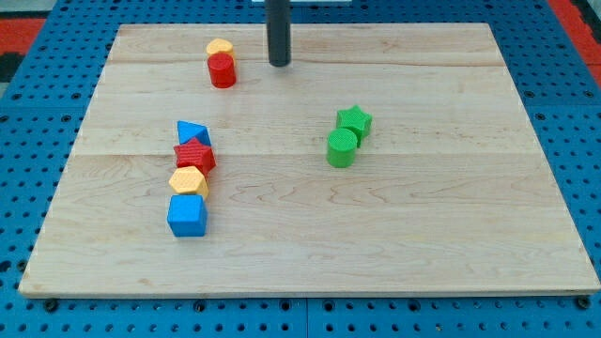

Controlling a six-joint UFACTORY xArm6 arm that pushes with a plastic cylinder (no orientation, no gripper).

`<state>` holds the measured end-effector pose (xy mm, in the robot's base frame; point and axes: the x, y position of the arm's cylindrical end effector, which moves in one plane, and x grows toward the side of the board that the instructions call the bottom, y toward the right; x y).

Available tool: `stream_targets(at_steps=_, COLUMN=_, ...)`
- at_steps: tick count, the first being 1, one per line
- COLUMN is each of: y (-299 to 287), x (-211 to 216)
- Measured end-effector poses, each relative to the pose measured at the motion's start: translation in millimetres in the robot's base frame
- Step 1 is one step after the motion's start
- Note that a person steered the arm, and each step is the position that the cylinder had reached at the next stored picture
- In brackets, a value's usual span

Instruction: Move the red circle to the line of the blocks

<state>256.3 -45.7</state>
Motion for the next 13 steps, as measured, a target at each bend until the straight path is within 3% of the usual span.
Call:
stream_targets(at_steps=1, y=-46.1, x=12.4)
stream_targets(at_steps=2, y=-63.7, x=50.4)
stream_targets(at_steps=5, y=-129.7, x=65.9)
stream_targets(at_steps=7, y=-177.3, x=128.1)
stream_targets(at_steps=9, y=-206.2, x=96.7)
stream_targets(at_steps=10, y=-231.1, x=141.6)
stream_targets(at_steps=11, y=-216.5, x=172.4)
stream_targets(at_steps=12, y=-159.6, x=174.4)
stream_targets(at_steps=13, y=-148.2, x=174.3)
